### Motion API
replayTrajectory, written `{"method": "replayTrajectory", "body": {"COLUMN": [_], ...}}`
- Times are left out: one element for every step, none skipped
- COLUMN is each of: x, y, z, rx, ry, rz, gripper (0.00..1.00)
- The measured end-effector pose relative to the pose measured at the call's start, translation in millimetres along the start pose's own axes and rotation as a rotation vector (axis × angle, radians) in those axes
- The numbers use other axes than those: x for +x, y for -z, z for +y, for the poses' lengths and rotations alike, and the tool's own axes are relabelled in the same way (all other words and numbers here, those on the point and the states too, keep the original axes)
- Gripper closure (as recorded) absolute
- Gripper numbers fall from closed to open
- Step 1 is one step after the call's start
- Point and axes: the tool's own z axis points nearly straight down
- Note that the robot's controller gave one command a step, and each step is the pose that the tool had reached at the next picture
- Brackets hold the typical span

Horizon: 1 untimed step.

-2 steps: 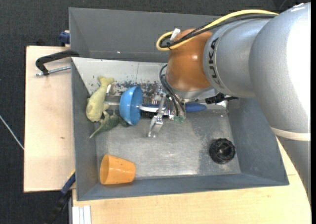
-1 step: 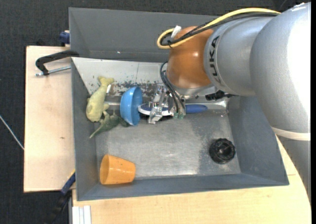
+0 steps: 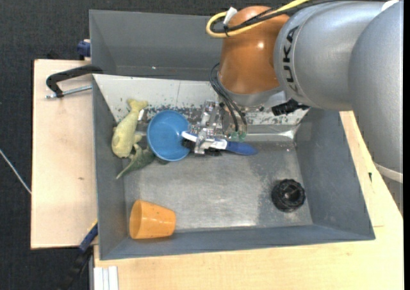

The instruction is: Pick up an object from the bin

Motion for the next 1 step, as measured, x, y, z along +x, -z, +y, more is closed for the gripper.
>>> {"method": "replayTrajectory", "body": {"x": [2.7], "y": [89.3], "z": [6.2], "rx": [-0.001], "ry": [-0.051], "rz": [0.000], "gripper": [1.00]}}
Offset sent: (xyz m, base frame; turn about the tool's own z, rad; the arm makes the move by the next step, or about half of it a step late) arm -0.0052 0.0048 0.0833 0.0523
